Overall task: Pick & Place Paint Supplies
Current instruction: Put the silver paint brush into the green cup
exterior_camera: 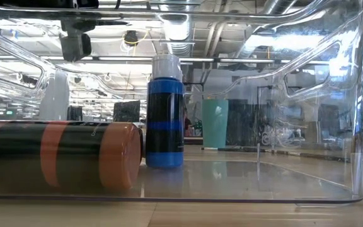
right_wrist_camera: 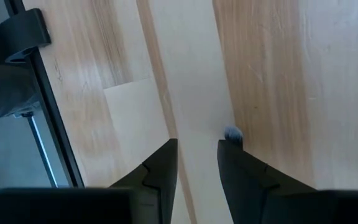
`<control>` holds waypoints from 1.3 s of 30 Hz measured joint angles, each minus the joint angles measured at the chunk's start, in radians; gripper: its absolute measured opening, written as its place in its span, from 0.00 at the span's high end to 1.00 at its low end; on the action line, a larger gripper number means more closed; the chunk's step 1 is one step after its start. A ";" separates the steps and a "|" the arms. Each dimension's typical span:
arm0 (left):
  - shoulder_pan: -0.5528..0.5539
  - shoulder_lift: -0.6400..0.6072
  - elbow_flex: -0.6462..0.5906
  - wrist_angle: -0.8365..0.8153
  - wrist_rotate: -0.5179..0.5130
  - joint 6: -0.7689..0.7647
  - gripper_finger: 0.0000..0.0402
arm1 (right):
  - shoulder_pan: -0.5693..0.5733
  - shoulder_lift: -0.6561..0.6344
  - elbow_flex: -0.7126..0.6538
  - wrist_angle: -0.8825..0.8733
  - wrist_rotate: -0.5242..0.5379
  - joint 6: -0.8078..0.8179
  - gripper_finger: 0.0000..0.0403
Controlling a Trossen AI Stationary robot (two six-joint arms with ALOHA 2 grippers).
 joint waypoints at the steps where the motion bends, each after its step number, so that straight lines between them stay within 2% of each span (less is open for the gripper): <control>1: 0.000 0.000 0.000 0.000 -0.005 0.003 0.75 | 0.000 0.000 0.000 0.000 0.000 0.000 0.73; 16: 0.000 0.000 0.000 -0.001 -0.015 0.003 0.75 | -0.050 0.000 0.000 -0.056 -0.002 -0.080 0.73; 23: 0.000 0.000 0.000 0.000 -0.015 0.003 0.75 | -0.006 0.000 0.000 -0.126 -0.002 -0.080 0.73; 39: 0.002 0.000 0.000 0.000 -0.038 0.003 0.75 | 0.027 0.008 0.000 -0.066 0.058 -0.054 0.73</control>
